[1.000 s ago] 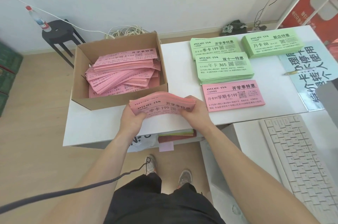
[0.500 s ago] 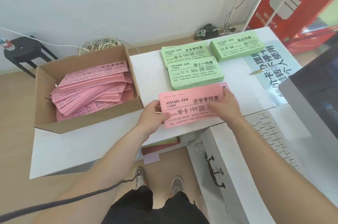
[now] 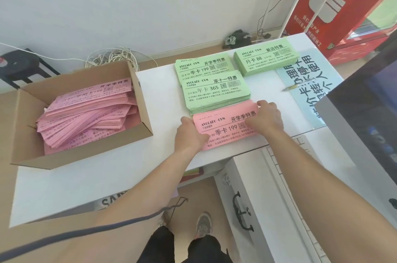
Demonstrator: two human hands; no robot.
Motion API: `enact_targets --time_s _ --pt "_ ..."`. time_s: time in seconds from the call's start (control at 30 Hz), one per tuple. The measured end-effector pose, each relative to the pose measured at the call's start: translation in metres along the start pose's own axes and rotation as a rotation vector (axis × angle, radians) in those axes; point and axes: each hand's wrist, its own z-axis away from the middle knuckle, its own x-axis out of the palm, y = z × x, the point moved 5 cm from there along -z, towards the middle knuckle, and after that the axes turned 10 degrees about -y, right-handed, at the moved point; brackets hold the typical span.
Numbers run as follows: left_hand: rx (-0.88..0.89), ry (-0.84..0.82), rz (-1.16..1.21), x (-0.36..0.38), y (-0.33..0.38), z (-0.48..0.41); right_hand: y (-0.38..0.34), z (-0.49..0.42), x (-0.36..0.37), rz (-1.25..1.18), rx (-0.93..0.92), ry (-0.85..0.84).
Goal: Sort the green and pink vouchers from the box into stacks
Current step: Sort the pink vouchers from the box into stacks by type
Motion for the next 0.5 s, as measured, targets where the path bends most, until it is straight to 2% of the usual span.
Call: enact_targets --time_s 0.13,0.23,0.33,0.5 --pt "0.023 0.041 -0.208 -0.005 0.008 0.006 -0.009 0.012 -0.003 0.180 -0.028 0.102" --pt "0.107 -0.016 -0.307 -0.013 0.021 0.017 -0.031 0.026 -0.007 0.219 -0.118 0.125" --pt "0.259 -0.050 -0.252 -0.046 0.041 0.037 -0.074 0.047 -0.007 0.193 -0.259 0.086" --pt "0.364 0.103 -0.109 -0.157 0.039 0.068 -0.181 0.090 0.011 0.127 -0.538 0.047"
